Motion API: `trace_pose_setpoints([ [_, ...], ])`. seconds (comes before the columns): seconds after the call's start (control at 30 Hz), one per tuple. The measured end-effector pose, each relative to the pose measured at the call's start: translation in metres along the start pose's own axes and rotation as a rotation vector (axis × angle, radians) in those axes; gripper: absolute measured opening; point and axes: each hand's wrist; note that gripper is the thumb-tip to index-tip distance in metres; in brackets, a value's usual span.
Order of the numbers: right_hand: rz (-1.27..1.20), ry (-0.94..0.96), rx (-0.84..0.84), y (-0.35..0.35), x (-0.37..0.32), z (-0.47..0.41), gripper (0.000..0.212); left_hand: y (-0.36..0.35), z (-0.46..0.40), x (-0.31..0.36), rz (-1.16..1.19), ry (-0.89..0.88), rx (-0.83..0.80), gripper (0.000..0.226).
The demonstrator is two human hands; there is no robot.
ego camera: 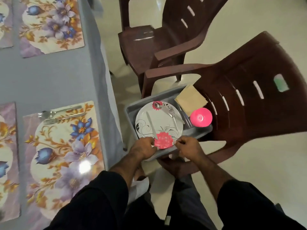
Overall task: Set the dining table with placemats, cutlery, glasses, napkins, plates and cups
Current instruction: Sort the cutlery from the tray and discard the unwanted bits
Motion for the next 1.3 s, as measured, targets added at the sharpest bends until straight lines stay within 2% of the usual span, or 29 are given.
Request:
trace_pose_setpoints([
  [0.1,0.116,0.002,-0.083,0.010,0.016,-0.063,0.013,-0.015,-0.047,0.004,0.111,0.103,0.020,0.039],
  [0.27,0.273,0.048,-0.127,0.018,0.036,-0.160,0.010,-0.026,-0.128,0.018,0.268,0.324,0.205,0.044],
  [0.43,0.462,0.245,-0.013,0.013,0.026,-0.228,0.028,-0.038,-0.185,0.020,0.282,0.537,0.389,0.050],
  [0.53,0.571,0.299,0.081,0.003,0.014,-0.255,0.038,-0.050,-0.200,0.020,0.348,0.617,0.445,0.040],
  [0.63,0.625,0.305,0.099,-0.006,0.005,-0.273,0.049,-0.059,-0.204,0.022,0.554,0.680,0.541,0.023],
  [0.73,0.633,0.281,0.084,-0.013,-0.001,-0.280,0.048,-0.064,-0.205,0.020,0.775,0.717,0.635,0.017],
  [0.87,0.562,0.213,0.026,-0.025,-0.005,-0.278,0.029,-0.062,-0.204,0.011,0.919,0.747,0.598,0.024],
  [1.0,0.332,0.238,-0.048,-0.028,-0.003,-0.268,0.012,-0.062,-0.192,-0.002,0.844,0.724,0.533,0.017],
  [1.1,0.145,0.185,-0.044,-0.027,0.004,-0.257,0.003,-0.064,-0.183,-0.010,0.787,0.668,0.507,0.013],
  [1.2,0.093,0.109,-0.066,-0.027,0.015,-0.249,0.010,-0.063,-0.180,-0.013,0.776,0.638,0.487,0.014],
  [1.3,0.072,0.110,-0.088,-0.024,0.024,-0.243,0.017,-0.060,-0.181,-0.016,0.812,0.606,0.508,0.017],
])
Point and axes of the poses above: each hand's wrist, its own z-axis away from the middle knuckle, its own y-axis out of the back of the hand, x = y × z, and after that the axes turned 8 degrees about -x, right-handed
